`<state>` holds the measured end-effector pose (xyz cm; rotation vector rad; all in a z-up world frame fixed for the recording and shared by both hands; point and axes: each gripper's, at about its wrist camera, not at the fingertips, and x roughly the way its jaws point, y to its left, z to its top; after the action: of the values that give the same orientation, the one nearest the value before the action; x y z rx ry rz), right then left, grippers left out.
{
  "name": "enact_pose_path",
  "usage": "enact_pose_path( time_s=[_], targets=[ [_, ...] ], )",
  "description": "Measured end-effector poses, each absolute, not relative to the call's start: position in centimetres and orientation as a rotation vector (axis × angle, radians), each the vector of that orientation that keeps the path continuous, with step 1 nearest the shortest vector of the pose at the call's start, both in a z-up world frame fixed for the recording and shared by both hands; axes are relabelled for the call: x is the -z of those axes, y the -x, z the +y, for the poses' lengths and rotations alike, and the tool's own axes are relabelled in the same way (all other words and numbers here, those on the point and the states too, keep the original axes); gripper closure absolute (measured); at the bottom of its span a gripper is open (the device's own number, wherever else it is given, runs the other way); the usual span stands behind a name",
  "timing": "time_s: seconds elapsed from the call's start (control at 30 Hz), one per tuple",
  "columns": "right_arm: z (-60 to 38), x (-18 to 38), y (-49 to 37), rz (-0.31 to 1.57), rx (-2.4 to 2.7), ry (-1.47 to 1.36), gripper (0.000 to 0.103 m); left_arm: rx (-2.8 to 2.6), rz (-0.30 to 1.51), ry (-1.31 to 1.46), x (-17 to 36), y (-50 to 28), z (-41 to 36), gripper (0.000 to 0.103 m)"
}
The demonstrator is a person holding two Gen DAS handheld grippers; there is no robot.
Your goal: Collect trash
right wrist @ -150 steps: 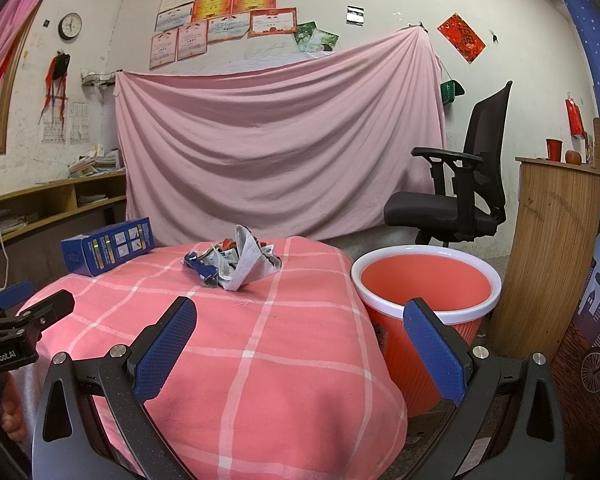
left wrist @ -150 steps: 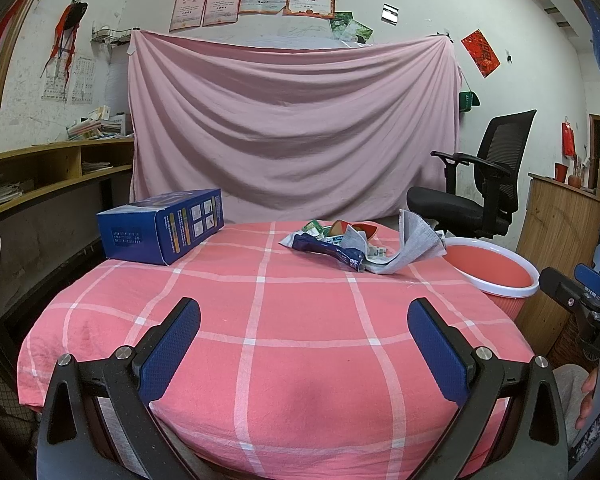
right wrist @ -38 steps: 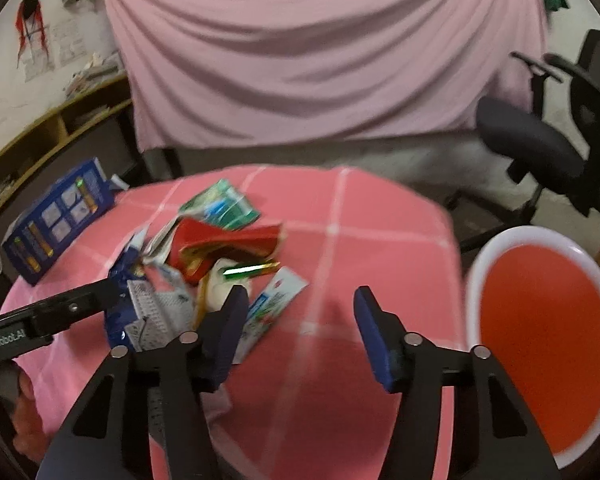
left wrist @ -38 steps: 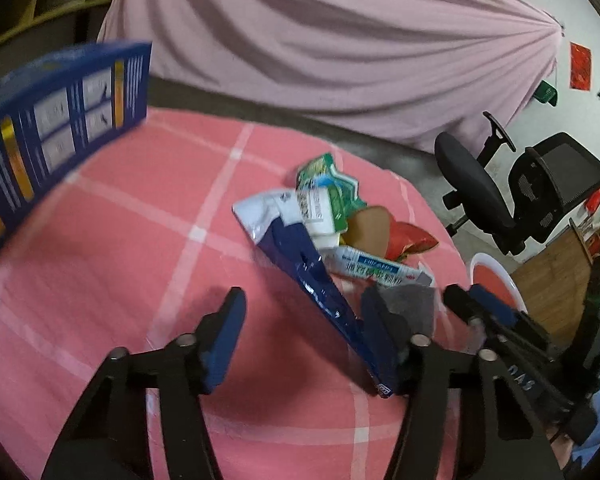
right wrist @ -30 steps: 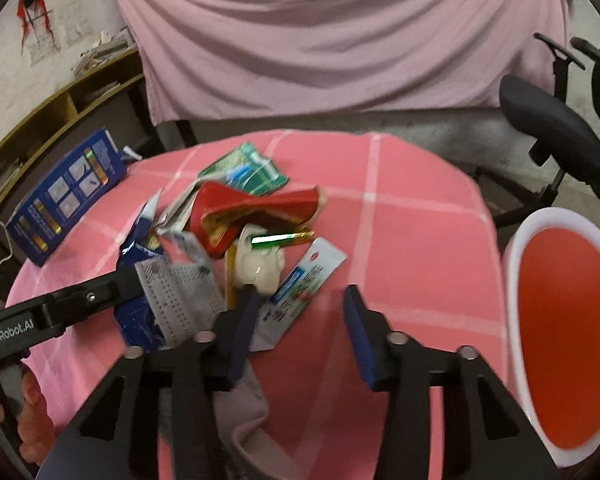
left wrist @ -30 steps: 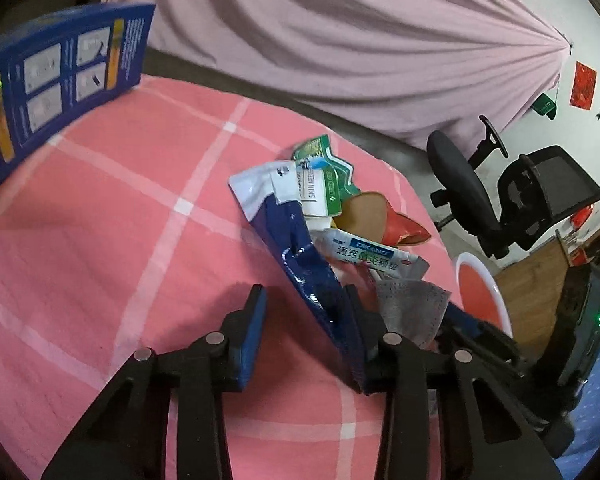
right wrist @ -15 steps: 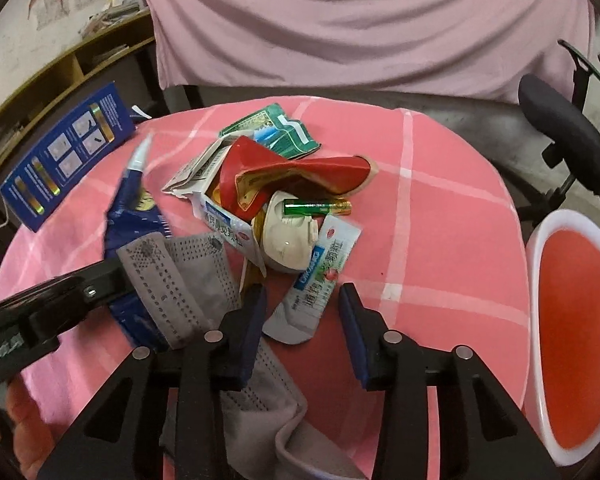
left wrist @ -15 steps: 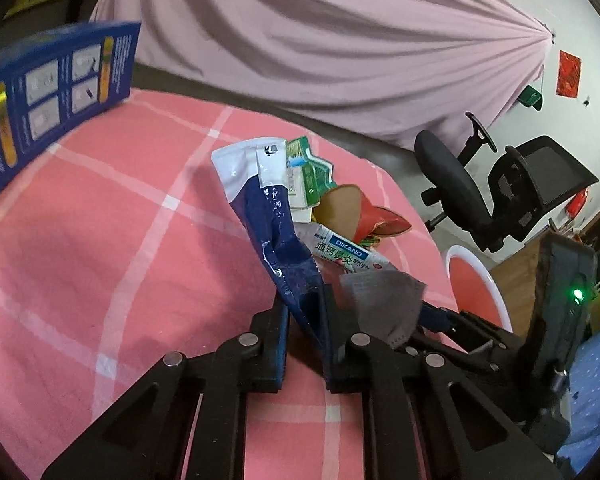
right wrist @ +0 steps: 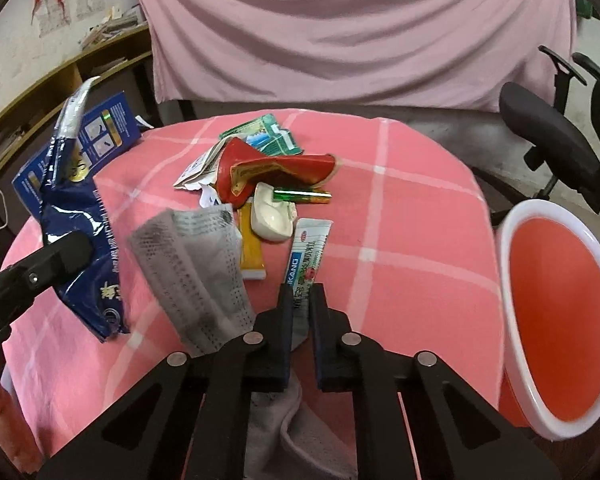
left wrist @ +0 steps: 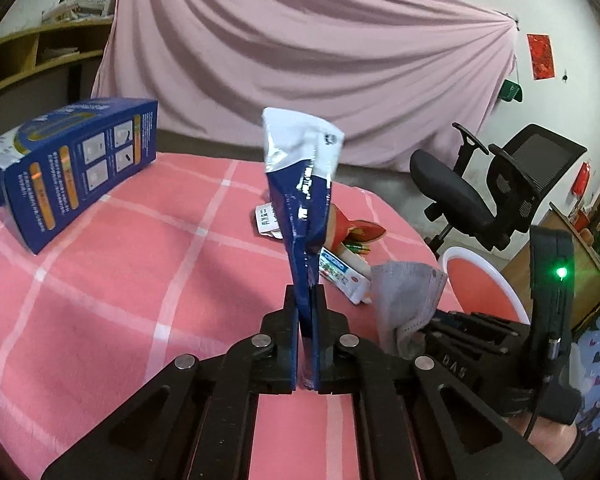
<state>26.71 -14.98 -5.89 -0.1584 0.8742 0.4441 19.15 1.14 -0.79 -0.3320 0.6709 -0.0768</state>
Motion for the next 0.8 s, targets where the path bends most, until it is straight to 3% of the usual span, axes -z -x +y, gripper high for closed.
enact_pose_path(
  time_s=[0.43, 0.7, 0.8],
  targets=[
    [-18.3, 2.3, -22.6, 0.610, -0.403, 0.108, 0.099, 0.053, 0.611, 0.298, 0.2, -16.4, 0.1, 0.101],
    [-20.3, -0.9, -19.3, 0.273, -0.371, 0.111, 0.099, 0.092, 0.406, 0.229, -2.8, -14.8, -2.3, 0.101],
    [-21.2, -1.5, -19.6, 0.234, -0.358, 0.115, 0.099, 0.110, 0.356, 0.167, -4.0, -15.2, -4.7, 0.101]
  ],
)
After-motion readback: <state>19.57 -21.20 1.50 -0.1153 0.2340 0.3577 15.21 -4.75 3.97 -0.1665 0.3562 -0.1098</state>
